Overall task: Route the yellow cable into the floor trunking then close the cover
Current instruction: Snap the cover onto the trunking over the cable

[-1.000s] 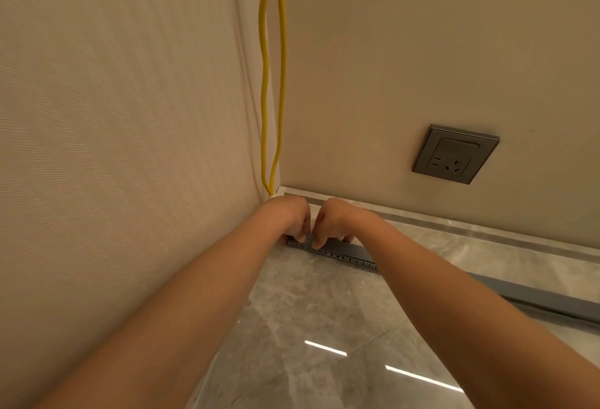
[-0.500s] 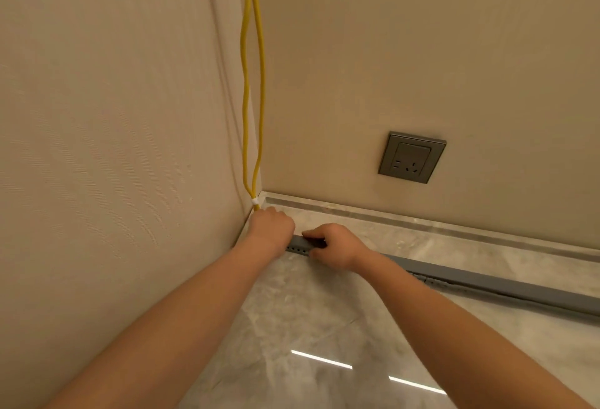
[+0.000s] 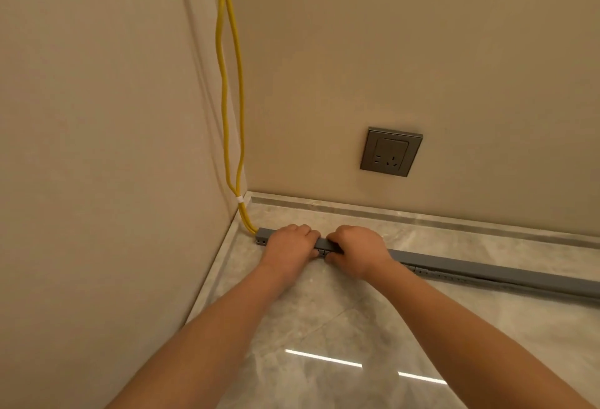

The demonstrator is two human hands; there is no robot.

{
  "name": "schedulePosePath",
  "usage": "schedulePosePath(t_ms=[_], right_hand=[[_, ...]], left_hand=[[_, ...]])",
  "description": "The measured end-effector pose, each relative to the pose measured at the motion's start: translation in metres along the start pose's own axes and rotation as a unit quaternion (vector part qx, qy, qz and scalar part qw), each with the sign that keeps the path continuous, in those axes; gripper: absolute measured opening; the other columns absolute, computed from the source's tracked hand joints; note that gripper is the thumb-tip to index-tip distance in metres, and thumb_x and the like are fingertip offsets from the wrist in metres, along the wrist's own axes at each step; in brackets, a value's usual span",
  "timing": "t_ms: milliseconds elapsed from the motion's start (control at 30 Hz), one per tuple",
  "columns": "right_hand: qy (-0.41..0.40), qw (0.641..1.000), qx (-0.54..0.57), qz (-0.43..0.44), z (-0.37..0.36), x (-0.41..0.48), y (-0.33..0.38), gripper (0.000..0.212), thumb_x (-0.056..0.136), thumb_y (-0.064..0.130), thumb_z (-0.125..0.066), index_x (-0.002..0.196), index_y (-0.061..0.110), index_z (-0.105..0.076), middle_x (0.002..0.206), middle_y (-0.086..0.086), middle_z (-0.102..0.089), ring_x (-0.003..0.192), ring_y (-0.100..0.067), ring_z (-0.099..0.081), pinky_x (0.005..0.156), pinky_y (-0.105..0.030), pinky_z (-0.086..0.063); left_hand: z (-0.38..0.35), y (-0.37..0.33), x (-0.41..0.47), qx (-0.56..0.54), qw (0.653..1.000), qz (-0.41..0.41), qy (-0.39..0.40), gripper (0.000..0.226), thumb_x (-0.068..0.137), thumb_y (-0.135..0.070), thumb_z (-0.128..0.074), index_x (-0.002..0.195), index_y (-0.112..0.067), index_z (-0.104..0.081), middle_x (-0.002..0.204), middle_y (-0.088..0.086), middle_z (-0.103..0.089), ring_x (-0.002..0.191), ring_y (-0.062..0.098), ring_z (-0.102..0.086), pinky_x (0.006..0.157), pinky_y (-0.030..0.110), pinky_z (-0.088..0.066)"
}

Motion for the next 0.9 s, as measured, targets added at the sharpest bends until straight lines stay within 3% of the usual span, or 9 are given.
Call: schedulePosePath(t_ms=[133,333,500,633,767,900], right_hand=[[-0.018,1.000,-0.012,-0.002,-0.003,0.004,0.004,0.029,0.090,0.038,-0.052,0.113,0.021,-0.058,0.106,-0.005,-0.060,0.100,-0.027,-0.058,0.068,-0.033,-0.039],[-0.016,0.998,-0.018,-0.052,-0.001,-0.019,-0.034,0.038,0.091,0.033,-0.050,0.127,0.025,-0.053,0.111,-0.004,-0.060,0.104,-0.027,-0.055,0.076,-0.038,-0.047],[-0.014,0.994,0.000,-0.109,0.002,-0.053,-0.072,0.045,0.090,0.027,-0.051,0.135,0.025,-0.048,0.119,-0.004,-0.059,0.113,-0.027,-0.052,0.088,-0.040,-0.046],[-0.006,0.992,0.012,-0.128,0.007,-0.087,-0.101,0.056,0.089,0.028,-0.051,0.143,0.026,-0.039,0.132,-0.002,-0.053,0.127,-0.026,-0.044,0.109,-0.042,-0.035],[-0.016,0.987,0.021,-0.156,0.015,-0.123,-0.140,0.054,0.089,0.031,-0.051,0.141,0.026,-0.041,0.133,-0.001,-0.053,0.125,-0.024,-0.044,0.098,-0.040,-0.043],[-0.005,0.983,0.033,-0.179,0.020,-0.151,-0.180,0.056,0.088,0.033,-0.054,0.142,0.026,-0.040,0.138,-0.002,-0.048,0.129,-0.024,-0.041,0.095,-0.041,-0.046]], left_hand=[[0.002,0.007,0.009,0.006,1.000,0.013,0.012,0.034,0.096,-0.036,-0.050,0.126,-0.020,-0.051,0.122,0.003,-0.057,0.110,0.023,-0.054,0.083,0.036,-0.045],[0.004,0.016,0.012,0.004,0.999,0.033,0.035,0.030,0.097,-0.032,-0.050,0.123,-0.018,-0.050,0.121,0.006,-0.055,0.109,0.025,-0.054,0.083,0.038,-0.047],[0.006,-0.011,0.012,0.027,0.998,0.025,0.059,0.047,0.093,-0.027,-0.052,0.138,-0.019,-0.040,0.133,0.006,-0.048,0.124,0.027,-0.046,0.110,0.045,-0.032],[0.011,-0.073,0.016,-0.021,0.999,-0.018,0.037,0.058,0.091,-0.023,-0.052,0.145,-0.018,-0.033,0.140,0.005,-0.045,0.130,0.025,-0.041,0.116,0.042,-0.026],[0.014,-0.136,0.029,-0.022,0.999,-0.035,0.013,0.058,0.091,-0.024,-0.053,0.145,-0.019,-0.033,0.143,0.005,-0.041,0.137,0.024,-0.033,0.120,0.041,-0.018],[0.018,-0.181,0.040,-0.032,0.999,-0.017,0.003,0.053,0.091,-0.017,-0.050,0.143,-0.018,-0.038,0.137,0.004,-0.046,0.128,0.024,-0.041,0.112,0.035,-0.028]])
Point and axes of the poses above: each hand's wrist, its own x-axis towards the middle knuckle, its own z-axis out of the back of the hand, y = z × x, the point moved 5 cm from there along x, towards the middle knuckle
